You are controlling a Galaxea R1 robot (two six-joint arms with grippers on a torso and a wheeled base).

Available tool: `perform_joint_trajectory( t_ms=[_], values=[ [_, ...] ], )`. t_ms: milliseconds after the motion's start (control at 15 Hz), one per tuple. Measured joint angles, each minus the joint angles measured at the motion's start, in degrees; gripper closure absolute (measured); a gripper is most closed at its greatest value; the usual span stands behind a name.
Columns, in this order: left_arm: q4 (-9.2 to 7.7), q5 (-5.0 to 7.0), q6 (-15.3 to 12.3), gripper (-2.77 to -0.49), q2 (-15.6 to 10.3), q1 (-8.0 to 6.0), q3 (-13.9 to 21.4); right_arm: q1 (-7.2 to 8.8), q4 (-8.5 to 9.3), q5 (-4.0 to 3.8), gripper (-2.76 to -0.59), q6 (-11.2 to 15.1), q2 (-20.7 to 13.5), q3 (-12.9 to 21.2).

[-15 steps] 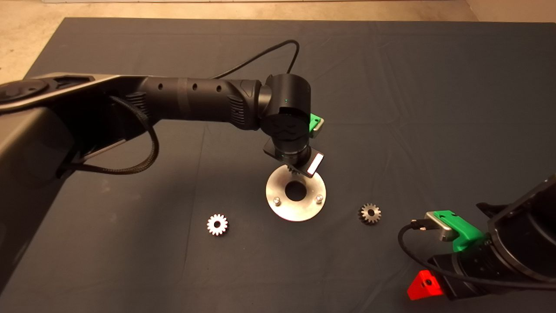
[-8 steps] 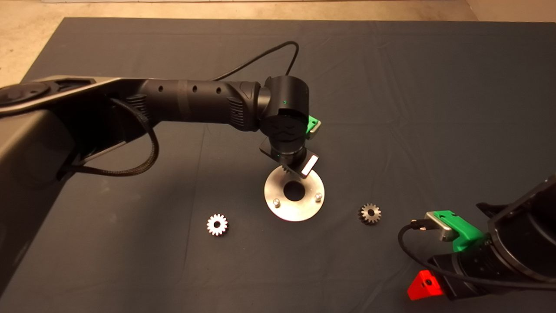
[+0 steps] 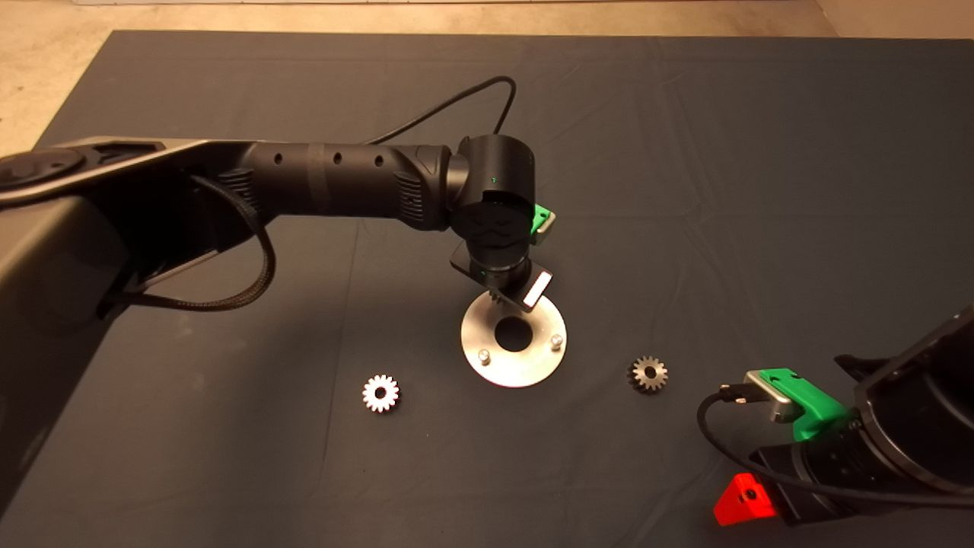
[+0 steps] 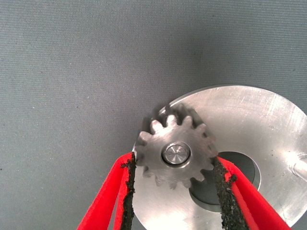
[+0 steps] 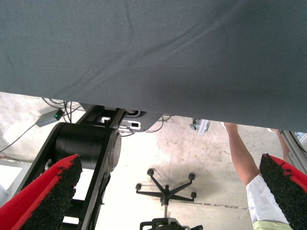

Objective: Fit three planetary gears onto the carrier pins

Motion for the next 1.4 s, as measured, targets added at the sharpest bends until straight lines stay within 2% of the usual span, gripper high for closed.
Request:
perform_joint_trajectory(
  t_ms=[133, 333, 400, 467, 533, 600, 733, 800, 933, 1067, 1133, 1267, 1400],
  values=[
    [0.00, 0.00, -0.3, -1.17, 0.0, 0.00, 0.0, 0.00, 0.00, 0.00, -2.75, 0.0, 0.0, 0.0],
    [0.00, -0.09, -0.9, -1.18, -0.2, -0.05, 0.0, 0.00, 0.00, 0.00, -2.75, 0.0, 0.0, 0.0],
    [-0.04, -0.11, -1.7, -1.18, -0.5, -0.49, 0.5, 0.00, 0.00, 0.00, -2.75, 0.0, 0.0, 0.0],
    [-0.17, -0.12, -3.3, -1.24, -1.3, -1.64, 1.7, 0.00, 0.00, 0.00, -2.75, 0.0, 0.0, 0.0],
    [-0.25, -0.12, -5.5, -1.29, -2.7, -3.36, 3.6, 0.00, 0.00, 0.00, -2.75, 0.0, 0.0, 0.0],
    [-0.66, -0.48, -7.2, -1.29, -5.1, -5.46, 5.9, 0.00, 0.00, 0.00, -2.75, 0.0, 0.0, 0.0],
    [-1.82, -0.09, -9.6, -1.45, -10.6, -7.96, 10.6, 0.00, 0.00, 0.00, -2.75, 0.0, 0.0, 0.0],
    [-2.72, 0.50, -11.0, -1.46, -12.9, -8.11, 13.1, 0.00, 0.00, -0.02, -2.75, 0.0, 0.0, 0.0],
    [-4.55, 0.99, -15.6, -1.60, -16.0, -7.96, 19.2, 0.00, -0.02, 0.07, -2.75, 0.0, 0.2, 0.0],
    [-4.85, 1.76, -21.3, -1.67, -18.2, -7.97, 25.3, 0.00, 0.00, -0.02, -2.75, 0.0, 0.1, 0.0],
    [-4.94, 1.65, -24.0, -1.76, -19.4, -7.97, 28.1, 0.00, 0.00, 0.00, -2.75, 0.0, 0.2, 0.0],
    [-5.38, 1.88, -27.8, -1.76, -22.4, -7.97, 32.3, 0.01, 0.00, 0.00, -2.75, 0.0, 0.2, 0.0],
    [-5.62, 2.25, -30.3, -1.76, -24.7, -7.97, 33.3, 0.01, 0.00, 0.00, -2.75, 0.0, 0.3, 0.0]
  ],
)
